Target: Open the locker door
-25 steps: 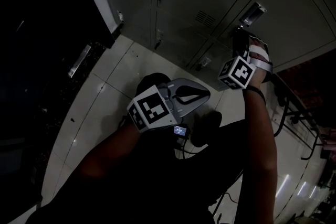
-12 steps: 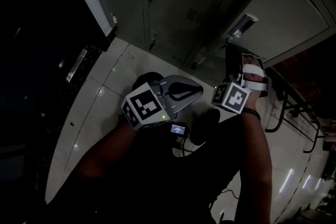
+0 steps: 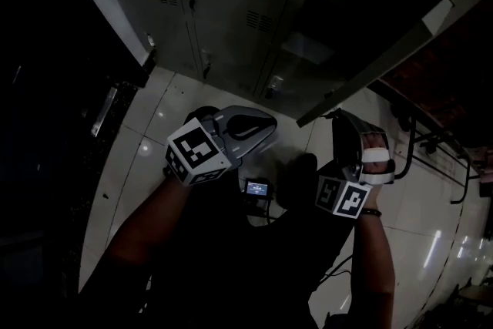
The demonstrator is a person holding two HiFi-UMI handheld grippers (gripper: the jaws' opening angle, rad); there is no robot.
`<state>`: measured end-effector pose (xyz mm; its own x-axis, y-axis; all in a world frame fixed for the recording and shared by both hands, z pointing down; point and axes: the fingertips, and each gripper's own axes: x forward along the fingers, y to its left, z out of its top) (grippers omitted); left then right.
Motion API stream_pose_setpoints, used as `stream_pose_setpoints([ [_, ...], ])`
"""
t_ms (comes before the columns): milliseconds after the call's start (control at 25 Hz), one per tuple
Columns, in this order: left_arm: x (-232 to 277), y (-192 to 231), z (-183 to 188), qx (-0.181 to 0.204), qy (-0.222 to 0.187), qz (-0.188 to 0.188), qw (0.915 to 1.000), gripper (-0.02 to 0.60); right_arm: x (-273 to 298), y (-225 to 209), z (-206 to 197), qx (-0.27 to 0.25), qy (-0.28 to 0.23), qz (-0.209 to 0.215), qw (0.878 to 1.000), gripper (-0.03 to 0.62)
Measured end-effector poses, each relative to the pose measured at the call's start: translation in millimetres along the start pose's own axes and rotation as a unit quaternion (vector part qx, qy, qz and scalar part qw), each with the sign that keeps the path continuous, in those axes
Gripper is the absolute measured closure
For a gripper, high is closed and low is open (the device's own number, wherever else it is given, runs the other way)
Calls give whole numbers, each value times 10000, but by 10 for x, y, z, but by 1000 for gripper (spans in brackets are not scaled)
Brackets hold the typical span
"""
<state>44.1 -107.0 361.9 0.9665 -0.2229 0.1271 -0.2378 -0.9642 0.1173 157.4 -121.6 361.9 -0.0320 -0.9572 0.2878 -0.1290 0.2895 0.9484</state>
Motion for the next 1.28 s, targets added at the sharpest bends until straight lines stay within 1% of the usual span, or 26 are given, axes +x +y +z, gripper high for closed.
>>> stream_pose_setpoints([
  [240, 47, -12, -26, 27, 109, -1, 9999, 569, -378, 64, -480, 148, 437, -64, 9989, 542],
  [440, 79, -23, -45, 64, 197, 5, 9998, 569, -556, 76, -857, 199, 756, -150, 9968, 542],
  [680, 123, -45, -63, 108, 265, 5, 9996, 569, -626, 74, -1055, 232, 873, -194, 9957, 542],
  [800, 140, -58, -69, 120, 288, -1, 9995, 569, -653, 65, -1085, 406, 878, -217, 9951, 539],
  [840, 145, -62, -70, 125, 296, -3, 9995, 569, -667, 62, -1092, 563, 856, -213, 9945, 533],
  [920, 156, -64, -71, 133, 313, -7, 9994, 569, -718, 53, -1090, 1052, 750, -186, 9914, 528],
  [1080, 171, -67, -75, 140, 341, -22, 9993, 569, -931, -20, -930, 2140, 268, -127, 9764, 523],
  [1160, 170, -71, -78, 143, 353, -25, 9993, 569, -1027, -26, -780, 2673, -115, 38, 9635, 532],
  [1280, 163, -72, -81, 141, 364, -29, 9992, 569, -1055, 44, -500, 3400, -810, 529, 9354, 587],
])
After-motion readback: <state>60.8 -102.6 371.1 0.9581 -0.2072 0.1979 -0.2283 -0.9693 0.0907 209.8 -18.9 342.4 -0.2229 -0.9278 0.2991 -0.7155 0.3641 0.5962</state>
